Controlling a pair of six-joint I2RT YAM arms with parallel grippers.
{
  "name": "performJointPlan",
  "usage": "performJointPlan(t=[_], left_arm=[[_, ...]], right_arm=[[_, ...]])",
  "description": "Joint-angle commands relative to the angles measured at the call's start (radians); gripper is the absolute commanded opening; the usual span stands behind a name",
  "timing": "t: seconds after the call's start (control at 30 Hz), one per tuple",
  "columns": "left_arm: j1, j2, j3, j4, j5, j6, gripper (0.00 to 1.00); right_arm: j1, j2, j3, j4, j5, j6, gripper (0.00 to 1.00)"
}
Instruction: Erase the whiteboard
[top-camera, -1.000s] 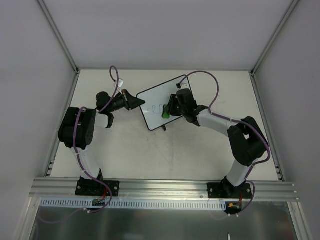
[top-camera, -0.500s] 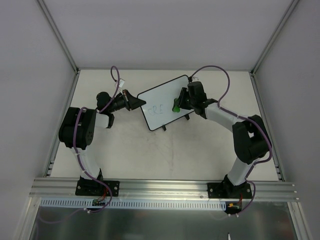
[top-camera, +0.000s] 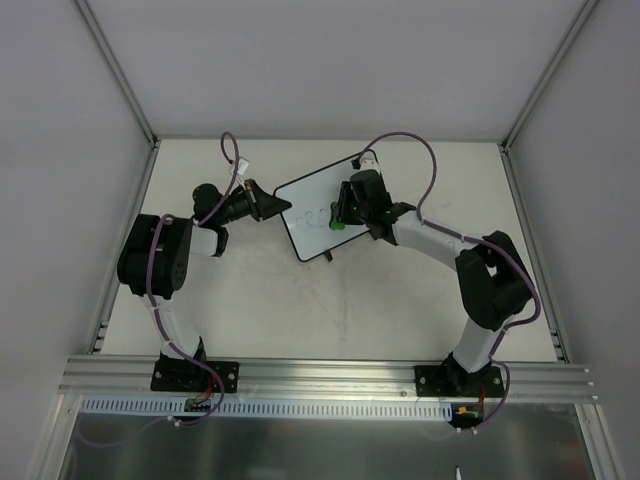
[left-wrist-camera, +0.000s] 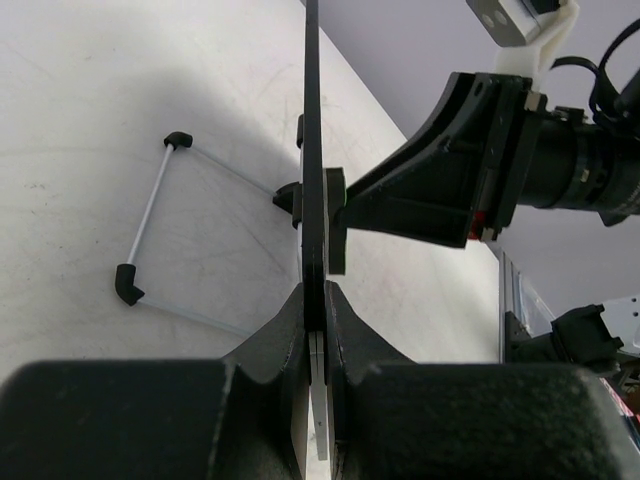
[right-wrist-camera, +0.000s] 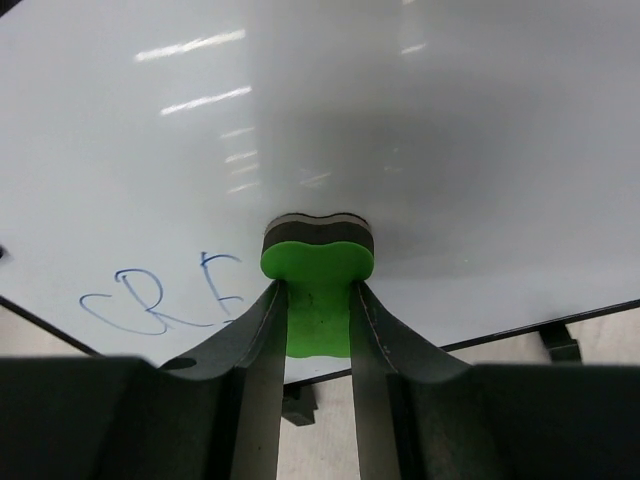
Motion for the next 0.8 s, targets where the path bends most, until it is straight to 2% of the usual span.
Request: performJointPlan(t=[0.0, 0.47, 0.77], left_arm=[[-0.023, -0.017, 0.017, 0.117, 0.118, 0.043, 0.00], [-0.023, -0.017, 0.014, 0.121, 0.119, 0.042, 0.00], [-0.025, -0.016, 0.015, 0.123, 0.121, 0.040, 0.00]], right_arm=[[0.063, 0.057, 0.030, 0.055, 0.009, 0.012, 0.00], [0.176, 0.105, 0.050, 0.074, 0.015, 0.021, 0.00], [0.207, 0.108, 0.038, 0.074, 0.023, 0.031, 0.00]])
